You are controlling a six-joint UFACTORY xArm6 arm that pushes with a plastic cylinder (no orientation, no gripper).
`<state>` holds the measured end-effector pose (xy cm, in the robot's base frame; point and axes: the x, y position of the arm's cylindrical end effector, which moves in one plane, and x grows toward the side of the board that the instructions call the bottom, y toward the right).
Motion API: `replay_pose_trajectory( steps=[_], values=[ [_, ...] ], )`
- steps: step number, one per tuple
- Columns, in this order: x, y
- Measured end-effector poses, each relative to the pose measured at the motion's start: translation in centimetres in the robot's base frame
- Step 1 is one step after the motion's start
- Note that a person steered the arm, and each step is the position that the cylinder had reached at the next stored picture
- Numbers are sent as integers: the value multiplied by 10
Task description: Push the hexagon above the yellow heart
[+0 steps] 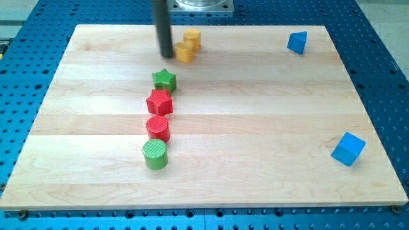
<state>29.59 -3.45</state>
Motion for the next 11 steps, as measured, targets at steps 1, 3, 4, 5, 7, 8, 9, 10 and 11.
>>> replay_pose_trajectory(
  steps=[1, 3, 4, 5, 7, 8, 9, 10, 11],
  values=[
    [17, 84],
    [-57, 76],
    [-92, 17],
    [-72, -50],
    [-44, 92],
    [-45, 80],
    [12, 80],
    [67, 126],
    [64, 210]
  ],
)
